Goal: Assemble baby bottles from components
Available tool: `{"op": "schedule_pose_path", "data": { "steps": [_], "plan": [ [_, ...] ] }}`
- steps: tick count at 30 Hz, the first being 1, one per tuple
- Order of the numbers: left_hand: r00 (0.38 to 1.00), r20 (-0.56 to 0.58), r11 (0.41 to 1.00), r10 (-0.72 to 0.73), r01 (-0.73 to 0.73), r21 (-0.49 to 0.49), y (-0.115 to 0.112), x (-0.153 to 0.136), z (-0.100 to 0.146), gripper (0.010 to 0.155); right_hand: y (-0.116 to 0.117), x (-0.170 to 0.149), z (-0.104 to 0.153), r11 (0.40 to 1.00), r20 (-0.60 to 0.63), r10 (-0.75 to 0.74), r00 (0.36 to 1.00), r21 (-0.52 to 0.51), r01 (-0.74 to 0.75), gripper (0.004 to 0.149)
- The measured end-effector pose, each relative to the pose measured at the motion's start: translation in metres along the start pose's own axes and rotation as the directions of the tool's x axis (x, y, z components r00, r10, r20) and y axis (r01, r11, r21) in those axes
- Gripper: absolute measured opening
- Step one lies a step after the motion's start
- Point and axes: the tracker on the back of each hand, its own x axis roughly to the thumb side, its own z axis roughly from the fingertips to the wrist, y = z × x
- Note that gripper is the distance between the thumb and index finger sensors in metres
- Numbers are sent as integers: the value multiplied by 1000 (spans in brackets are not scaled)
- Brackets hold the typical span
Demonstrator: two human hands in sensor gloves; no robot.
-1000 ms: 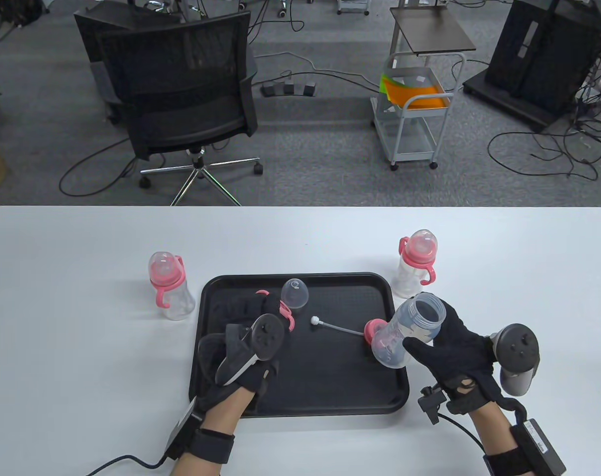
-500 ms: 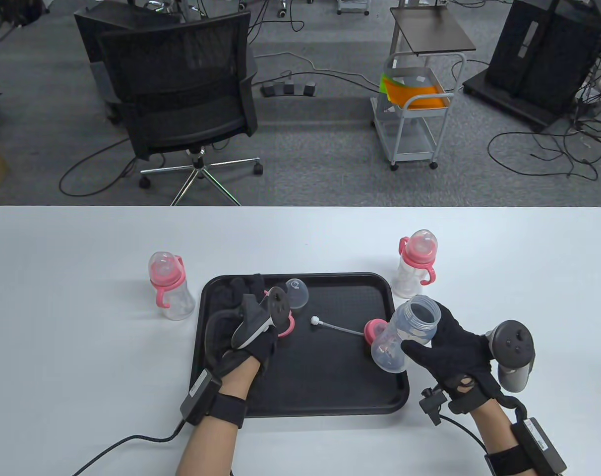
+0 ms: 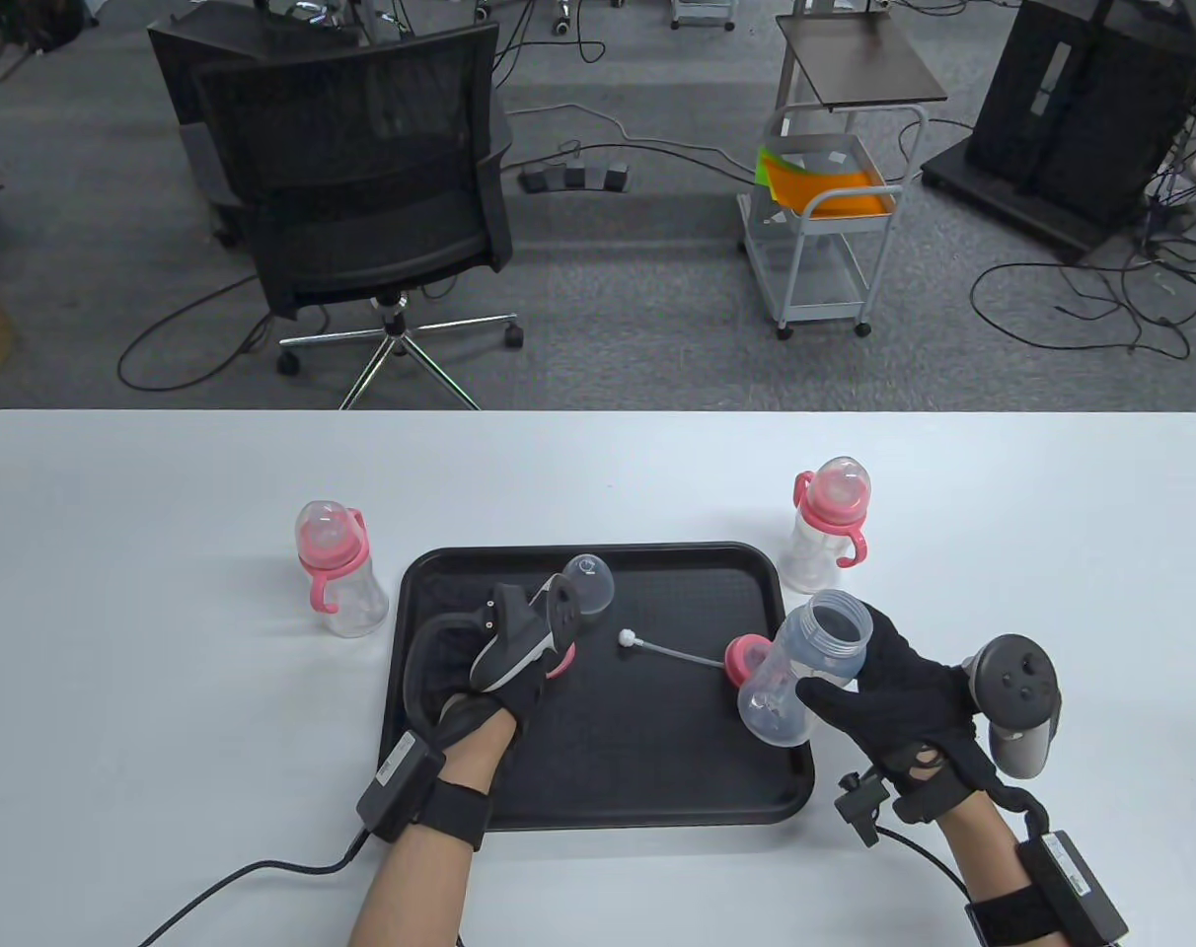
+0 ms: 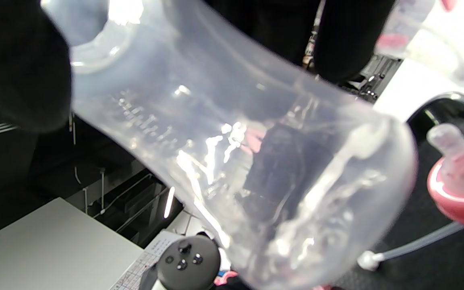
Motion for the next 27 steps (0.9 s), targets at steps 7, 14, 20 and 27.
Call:
{"op": "schedule_pose_path", "data": {
  "steps": [7, 14, 20, 27],
  "plan": [
    [998, 55, 994, 24, -18, -110, 20, -13, 14, 47, 1, -1, 0, 1000, 1, 7, 1000, 13, -7, 99],
    [953, 198, 973, 227, -232, 1, 45, -24, 42, 44, 3, -2, 0, 1000, 9, 4, 1000, 24, -4, 99],
    [837, 356, 871, 417, -479, 106, 68, -27, 64, 45, 7, 0, 0, 999, 21, 10, 1000, 33, -10, 99],
    [687, 504, 703, 524, -683, 199, 85, -21, 85, 46, 13, 5, 2, 999, 46, 3, 999, 48, -5, 98]
  ]
}}
